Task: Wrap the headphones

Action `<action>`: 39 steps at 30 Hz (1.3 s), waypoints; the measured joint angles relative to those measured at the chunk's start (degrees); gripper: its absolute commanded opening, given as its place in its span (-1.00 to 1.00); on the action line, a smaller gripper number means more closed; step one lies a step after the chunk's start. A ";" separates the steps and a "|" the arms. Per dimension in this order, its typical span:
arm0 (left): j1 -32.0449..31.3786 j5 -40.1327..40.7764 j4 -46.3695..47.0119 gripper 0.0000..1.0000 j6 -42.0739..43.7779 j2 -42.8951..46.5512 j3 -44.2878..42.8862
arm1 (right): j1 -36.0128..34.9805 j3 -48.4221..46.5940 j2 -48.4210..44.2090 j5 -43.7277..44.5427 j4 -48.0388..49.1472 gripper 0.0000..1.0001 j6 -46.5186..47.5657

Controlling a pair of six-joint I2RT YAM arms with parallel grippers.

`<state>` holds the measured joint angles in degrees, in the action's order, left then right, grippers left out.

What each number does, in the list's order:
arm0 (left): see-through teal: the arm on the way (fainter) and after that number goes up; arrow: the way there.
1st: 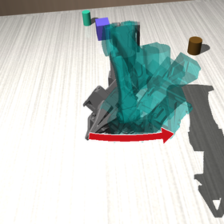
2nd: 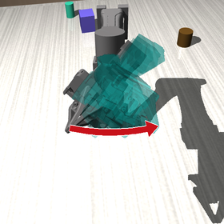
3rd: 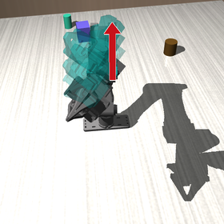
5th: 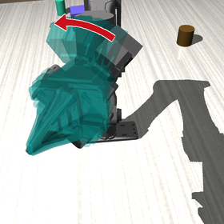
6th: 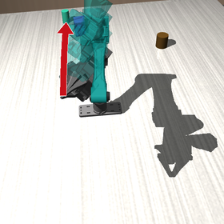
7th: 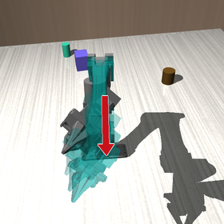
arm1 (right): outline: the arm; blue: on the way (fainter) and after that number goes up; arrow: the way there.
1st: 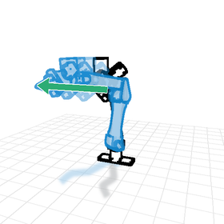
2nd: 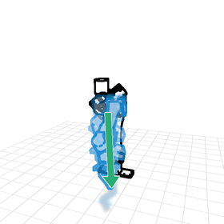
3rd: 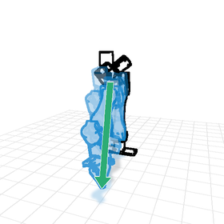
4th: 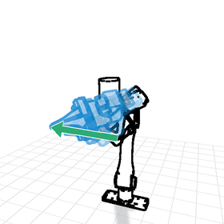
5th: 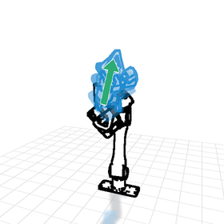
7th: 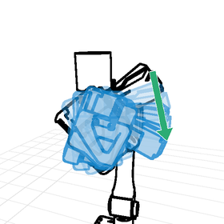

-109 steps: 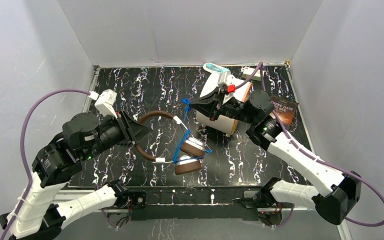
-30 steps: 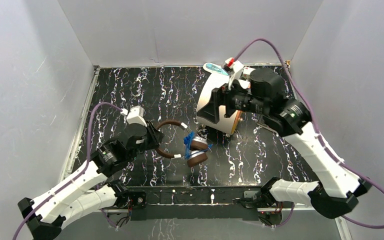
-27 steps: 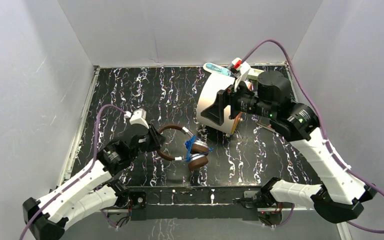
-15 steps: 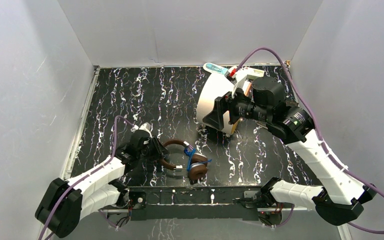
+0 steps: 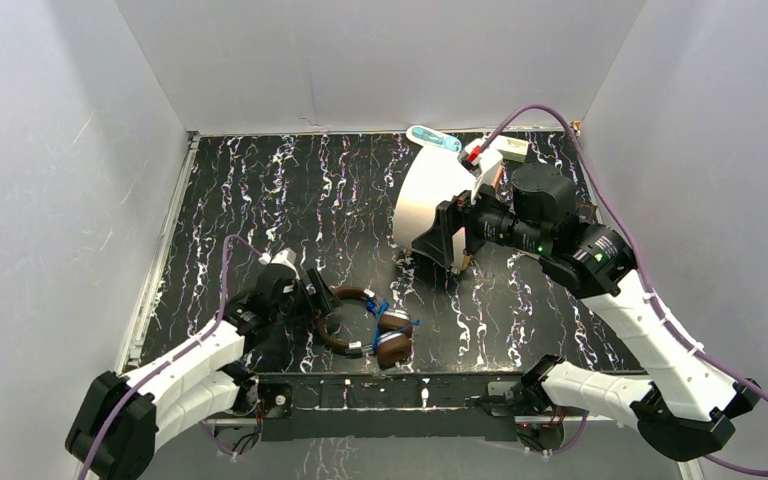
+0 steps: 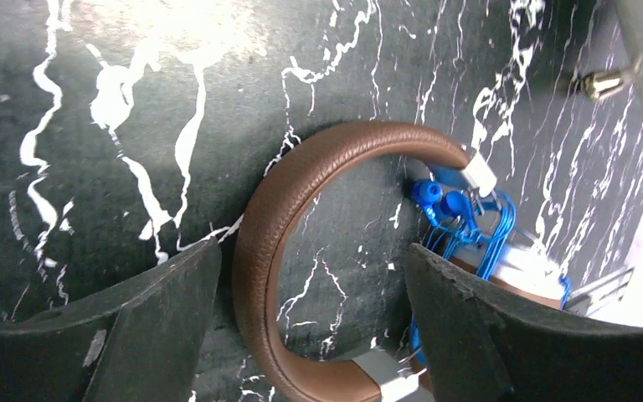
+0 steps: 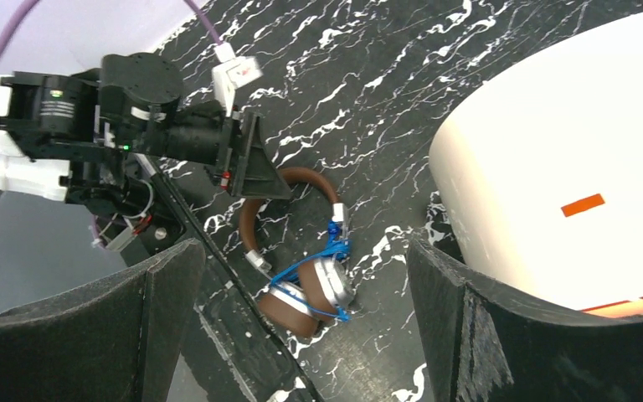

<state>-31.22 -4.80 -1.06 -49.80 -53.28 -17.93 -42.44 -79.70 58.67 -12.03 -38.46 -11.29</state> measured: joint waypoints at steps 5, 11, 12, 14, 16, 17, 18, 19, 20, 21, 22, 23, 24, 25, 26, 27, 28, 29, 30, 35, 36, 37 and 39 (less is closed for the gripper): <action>0.00 6.21 -13.20 0.97 -0.57 3.63 -7.23 | 0.00 -0.52 -0.94 4.61 -0.70 0.97 1.55; 0.00 13.79 -29.20 0.97 1.25 5.22 -30.97 | 0.00 -6.12 -3.26 18.16 -2.75 0.97 3.91; 0.00 14.75 -30.73 0.97 2.12 5.11 -36.44 | 0.00 -6.95 -3.98 19.98 -2.78 0.97 4.37; 0.00 16.22 -32.35 0.97 4.37 4.79 -47.71 | 0.00 -8.31 -5.92 23.65 -2.71 0.97 5.68; 0.00 17.11 -33.09 0.97 6.69 4.20 -58.01 | 0.00 -9.22 -8.28 26.82 -2.58 0.97 6.88; 0.00 17.33 -33.46 0.97 7.63 3.74 -61.90 | 0.00 -9.70 -9.18 28.28 -2.56 0.97 7.34; 0.00 17.59 -33.75 0.97 8.92 3.15 -67.10 | 0.00 -10.23 -10.10 29.66 -2.58 0.97 7.78; 0.00 17.66 -33.70 0.97 9.73 2.91 -70.29 | 0.00 -10.82 -11.04 30.75 -2.56 0.97 8.22; 0.00 17.77 -33.75 0.97 10.67 2.80 -73.42 | 0.00 -11.34 -11.74 31.61 -2.47 0.97 8.44; 0.00 17.90 -33.81 0.97 11.47 2.91 -75.80 | 0.00 -11.96 -12.70 32.63 -2.08 0.97 8.59; 0.00 18.16 -33.94 0.97 12.15 3.21 -77.57 | 0.00 -12.28 -13.29 33.14 -1.75 0.97 8.61; 0.00 18.58 -34.05 0.97 12.61 3.69 -78.58 | 0.00 -12.48 -13.97 33.66 -1.38 0.97 8.61; 0.00 19.04 -34.23 0.97 12.96 4.39 -79.14 | 0.00 -12.48 -14.58 34.10 -1.03 0.97 8.59; 0.00 19.63 -34.56 0.97 13.20 5.33 -79.25 | 0.00 -12.48 -15.06 34.38 -0.81 0.97 8.57; 0.00 20.31 -35.12 0.97 13.33 6.36 -79.19 | 0.00 -12.48 -15.37 34.62 -0.66 0.97 8.57; 0.00 20.83 -35.47 0.97 13.53 7.54 -78.95 | 0.00 -12.48 -15.54 34.77 -0.55 0.97 8.55; 0.00 21.27 -35.47 0.97 13.84 8.72 -78.53 | 0.00 -12.48 -15.61 34.91 -0.46 0.97 8.57; 0.00 21.62 -35.43 0.97 14.25 10.03 -78.03 | 0.00 -12.48 -15.61 35.04 -0.44 0.97 8.55; 0.00 21.88 -35.45 0.97 14.64 11.26 -77.64 | 0.00 -12.48 -15.50 35.08 -0.46 0.97 8.55; 0.00 23.19 -35.50 0.97 16.26 16.06 -77.31 | 0.00 -12.48 -14.82 35.06 -0.44 0.97 8.50; 0.00 23.52 -35.56 0.97 16.37 16.61 -77.31 | 0.00 -12.48 -14.67 35.06 -0.44 0.97 8.48; 0.00 23.78 -35.67 0.97 16.39 17.00 -77.31 | 0.00 -12.48 -14.53 35.04 -0.44 0.97 8.46; 0.02 24.00 -35.95 0.97 16.39 17.22 -77.29 | 0.00 -12.46 -14.38 35.01 -0.44 0.97 8.37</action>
<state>-31.20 19.20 -37.01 -33.41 -36.05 -95.22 -42.44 -92.16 44.29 22.98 -38.89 -2.92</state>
